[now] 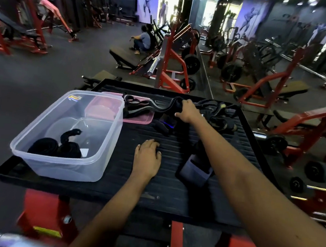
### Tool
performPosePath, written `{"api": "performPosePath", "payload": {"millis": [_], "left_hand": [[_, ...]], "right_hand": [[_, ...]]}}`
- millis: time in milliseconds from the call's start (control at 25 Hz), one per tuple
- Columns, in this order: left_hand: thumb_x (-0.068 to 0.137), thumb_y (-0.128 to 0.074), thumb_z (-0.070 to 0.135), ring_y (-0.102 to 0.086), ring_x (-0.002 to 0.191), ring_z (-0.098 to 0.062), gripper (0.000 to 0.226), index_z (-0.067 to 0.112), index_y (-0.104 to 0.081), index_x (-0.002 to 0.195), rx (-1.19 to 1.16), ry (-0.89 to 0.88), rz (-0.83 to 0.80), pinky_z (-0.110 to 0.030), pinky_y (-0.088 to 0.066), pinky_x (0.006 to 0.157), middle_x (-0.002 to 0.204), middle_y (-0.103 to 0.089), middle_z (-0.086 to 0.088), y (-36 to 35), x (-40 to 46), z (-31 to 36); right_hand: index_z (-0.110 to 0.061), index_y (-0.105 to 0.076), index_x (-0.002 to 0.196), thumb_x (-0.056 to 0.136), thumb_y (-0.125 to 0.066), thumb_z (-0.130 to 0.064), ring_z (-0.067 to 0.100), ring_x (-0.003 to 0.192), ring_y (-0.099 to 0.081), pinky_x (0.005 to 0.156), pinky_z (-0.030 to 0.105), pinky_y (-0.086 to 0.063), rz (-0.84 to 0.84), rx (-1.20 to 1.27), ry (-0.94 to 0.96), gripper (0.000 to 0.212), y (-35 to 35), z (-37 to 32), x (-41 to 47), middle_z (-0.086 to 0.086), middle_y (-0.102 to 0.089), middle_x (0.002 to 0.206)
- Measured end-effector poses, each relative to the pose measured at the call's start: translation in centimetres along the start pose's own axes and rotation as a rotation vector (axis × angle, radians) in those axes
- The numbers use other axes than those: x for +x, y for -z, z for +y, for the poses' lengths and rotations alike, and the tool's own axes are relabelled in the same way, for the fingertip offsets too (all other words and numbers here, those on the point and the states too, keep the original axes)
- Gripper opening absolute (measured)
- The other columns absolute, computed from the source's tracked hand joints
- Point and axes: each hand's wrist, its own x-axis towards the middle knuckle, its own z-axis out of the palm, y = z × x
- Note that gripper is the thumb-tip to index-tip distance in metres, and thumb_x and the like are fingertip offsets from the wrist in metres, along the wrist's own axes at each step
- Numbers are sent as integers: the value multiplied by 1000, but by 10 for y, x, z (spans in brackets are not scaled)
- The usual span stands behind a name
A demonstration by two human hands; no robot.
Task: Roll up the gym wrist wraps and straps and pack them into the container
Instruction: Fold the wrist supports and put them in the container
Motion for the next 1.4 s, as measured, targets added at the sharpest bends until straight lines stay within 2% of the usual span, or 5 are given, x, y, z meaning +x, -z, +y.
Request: {"api": "performPosePath", "payload": {"millis": [560, 760, 1040, 1240, 1400], "left_hand": [[96, -43, 36, -22, 138, -35, 62, 10, -19, 147, -269, 149, 121, -41, -23, 112, 154, -14, -16, 21, -8, 22], [87, -48, 1, -43, 122, -35, 54, 7, -35, 139, -206, 267, 158, -37, -32, 102, 132, -45, -18, 44, -20, 11], [84, -61, 22, -38, 121, -34, 64, 13, -28, 138, 68, 296, 57, -42, -45, 90, 135, -30, -15, 63, -64, 15], [84, -60, 36, -28, 133, -33, 66, 9, -33, 139, 105, 139, 177, -44, -32, 108, 144, -29, -16, 61, -73, 24], [87, -61, 24, -51, 111, -21, 42, 9, -51, 125, -433, -177, 39, -38, -44, 98, 122, -53, -7, 44, -82, 72]], "right_hand": [[-11, -50, 126, 82, -71, -24, 26, 99, -58, 53, 31, -55, -270, 237, 34, 50, 20, -10, -91, 9, -55, 121], [-11, -56, 113, 89, -63, -20, 30, 109, -58, 78, 43, -57, -306, 248, 165, 27, 29, -13, -124, 12, -59, 122], [1, -56, 116, 92, -57, -18, 31, 108, -58, 83, 31, -40, -112, 174, 345, 30, 2, -28, -165, 19, -63, 115], [-13, -60, 116, 93, -52, -25, 34, 112, -54, 96, 46, -45, 140, 166, 18, 27, 23, 31, -172, 13, -57, 121], [-9, -60, 87, 98, -38, -36, 31, 101, -55, 83, 33, -46, 66, 241, -270, 37, 7, 65, -193, 19, -58, 105]]}}
